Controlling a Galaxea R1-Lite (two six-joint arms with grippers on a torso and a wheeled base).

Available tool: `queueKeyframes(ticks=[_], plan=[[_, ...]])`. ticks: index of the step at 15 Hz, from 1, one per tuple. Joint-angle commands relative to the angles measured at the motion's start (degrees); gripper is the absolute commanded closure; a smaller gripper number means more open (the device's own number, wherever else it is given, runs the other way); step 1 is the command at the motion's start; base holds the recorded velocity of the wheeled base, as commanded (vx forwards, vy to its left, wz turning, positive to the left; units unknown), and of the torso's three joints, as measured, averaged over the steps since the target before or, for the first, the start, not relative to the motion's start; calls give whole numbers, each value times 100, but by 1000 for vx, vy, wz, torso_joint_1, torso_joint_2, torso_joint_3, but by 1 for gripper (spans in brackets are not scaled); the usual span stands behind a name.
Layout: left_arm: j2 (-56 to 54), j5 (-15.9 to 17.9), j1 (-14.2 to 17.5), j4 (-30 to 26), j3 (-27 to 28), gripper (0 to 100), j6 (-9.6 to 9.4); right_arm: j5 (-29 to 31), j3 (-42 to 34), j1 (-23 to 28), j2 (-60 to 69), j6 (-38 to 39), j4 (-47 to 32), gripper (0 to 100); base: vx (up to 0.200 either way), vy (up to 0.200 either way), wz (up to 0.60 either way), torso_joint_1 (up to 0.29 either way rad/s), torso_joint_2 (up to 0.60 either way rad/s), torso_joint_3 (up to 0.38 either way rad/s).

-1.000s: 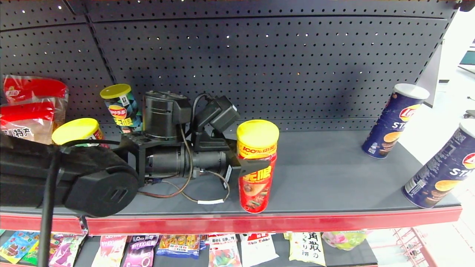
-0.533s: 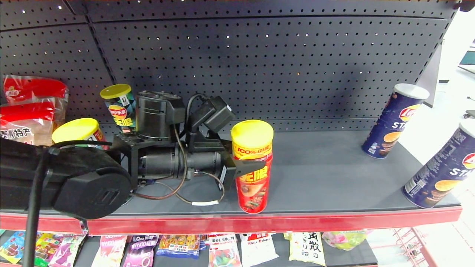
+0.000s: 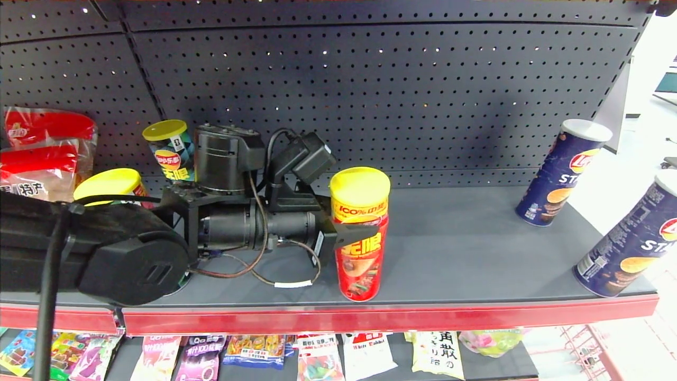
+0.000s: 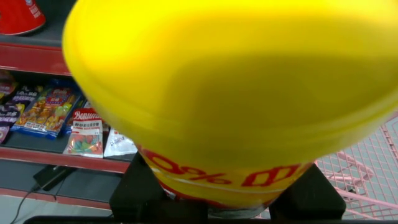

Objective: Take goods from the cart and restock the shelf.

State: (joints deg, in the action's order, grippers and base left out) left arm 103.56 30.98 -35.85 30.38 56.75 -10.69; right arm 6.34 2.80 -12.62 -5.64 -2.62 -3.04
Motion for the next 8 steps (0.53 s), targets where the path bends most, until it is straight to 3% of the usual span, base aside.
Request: queueKeyframes(ticks=[1, 8], plan=[[-11, 5, -1, 21, 3, 100, 6, 8, 1, -4, -7, -2, -4, 100, 0, 0, 0, 0, 0, 0], [6, 5, 34, -67, -41, 100, 6, 8, 1, -4, -7, -2, 5, 100, 0, 0, 0, 0, 0, 0]])
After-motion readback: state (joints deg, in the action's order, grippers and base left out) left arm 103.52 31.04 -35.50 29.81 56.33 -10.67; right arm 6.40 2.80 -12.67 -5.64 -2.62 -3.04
